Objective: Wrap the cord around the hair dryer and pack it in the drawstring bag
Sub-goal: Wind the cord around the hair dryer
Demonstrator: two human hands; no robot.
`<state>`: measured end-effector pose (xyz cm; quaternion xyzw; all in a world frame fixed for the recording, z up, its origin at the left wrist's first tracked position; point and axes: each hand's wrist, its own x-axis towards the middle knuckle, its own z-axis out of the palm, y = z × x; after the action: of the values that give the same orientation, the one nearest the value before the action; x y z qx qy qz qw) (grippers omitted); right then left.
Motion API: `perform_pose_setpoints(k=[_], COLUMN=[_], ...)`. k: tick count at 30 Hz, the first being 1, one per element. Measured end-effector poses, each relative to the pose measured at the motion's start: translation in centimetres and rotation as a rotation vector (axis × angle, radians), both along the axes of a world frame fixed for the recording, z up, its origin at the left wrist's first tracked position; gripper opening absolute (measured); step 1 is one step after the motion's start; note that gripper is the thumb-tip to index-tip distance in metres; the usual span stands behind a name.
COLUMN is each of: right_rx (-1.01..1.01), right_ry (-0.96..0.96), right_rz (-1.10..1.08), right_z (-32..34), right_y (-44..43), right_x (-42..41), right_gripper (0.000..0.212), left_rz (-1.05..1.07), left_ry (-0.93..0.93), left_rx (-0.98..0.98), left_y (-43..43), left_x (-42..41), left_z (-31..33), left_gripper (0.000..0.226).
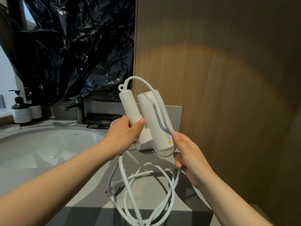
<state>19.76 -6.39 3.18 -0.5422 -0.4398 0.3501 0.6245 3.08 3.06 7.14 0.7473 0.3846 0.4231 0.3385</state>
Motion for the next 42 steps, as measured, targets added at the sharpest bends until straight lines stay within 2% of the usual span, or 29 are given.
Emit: perform_pose_setpoints(k=[3, 6, 10, 12, 16, 19, 24, 28, 30, 32, 35, 37, 39, 42], right_rx=[0.028, 0.043, 0.036, 0.013, -0.036, 0.035, 0.059, 0.023, 0.004, -0.022, -0.050, -0.058, -0.057, -0.040], right_ry=[-0.089, -0.198, -0.258, -0.230, -0.028, -0.029, -0.077, 0.007, 0.044, 0.082, 0.118, 0.129, 0.138, 0.138], right_rz=[-0.057, -0.076, -0.045, -0.024, 0.121, 0.167, 0.030, 0.015, -0.005, -0.019, -0.013, -0.018, -0.030, -0.038], right_z=[0.6, 1.5, 1.8, 1.4, 0.7, 0.7, 0.9, 0.6, 0.5, 0.3, 0.1, 0.2, 0.3, 0.5], right_y=[0.0, 0.3, 0.4, 0.2, -0.3, -0.4, 0.0, 0.4, 0.7, 1.0, 1.3, 1.6, 1.9, 2.6], right_x=[0.3, 0.5, 0.4, 0.3, -0.1, -0.4, -0.6, 0.0, 0.5, 0.9, 1.2, 1.5, 1.8, 2.3], right_gripper=[0.038, 0.036, 0.035, 0.038, 0.050, 0.060, 0.053, 0.047, 0.048, 0.046, 0.041, 0.038, 0.034, 0.033], left_rz=[0.057, 0.025, -0.035, -0.023, -0.008, -0.032, -0.095, -0.199, -0.161, -0.048, -0.005, 0.027, 0.060, 0.078], left_ry=[-0.030, -0.180, -0.357, -0.366, -0.385, -0.447, -0.355, -0.310, -0.262, -0.077, 0.173, 0.299, 0.397, 0.486], left_rx=[0.046, -0.065, -0.172, -0.158, -0.177, -0.278, -0.427, -0.417, -0.317, -0.098, 0.202, 0.440, 0.677, 0.903], left_y=[0.2, 0.3, 0.8, 0.9, 0.6, 0.4, 1.1, 1.6, 1.8, 2.0, 1.7, 2.2, 3.2, 5.0], left_x=[-0.6, -0.8, -1.0, -1.1, -1.0, -0.6, -0.9, -1.7, -2.1, -2.4, -2.2, -2.0, -1.9, -1.3], left_z=[-0.1, -1.1, -2.1, -2.0, -1.5, -0.9, -0.4, -1.0, -1.6, -2.1, -2.7, -3.2, -3.5, -3.7], left_gripper=[0.035, 0.045, 0.038, 0.035, 0.033, 0.034, 0.023, 0.029, 0.048, 0.081, 0.102, 0.097, 0.078, 0.061])
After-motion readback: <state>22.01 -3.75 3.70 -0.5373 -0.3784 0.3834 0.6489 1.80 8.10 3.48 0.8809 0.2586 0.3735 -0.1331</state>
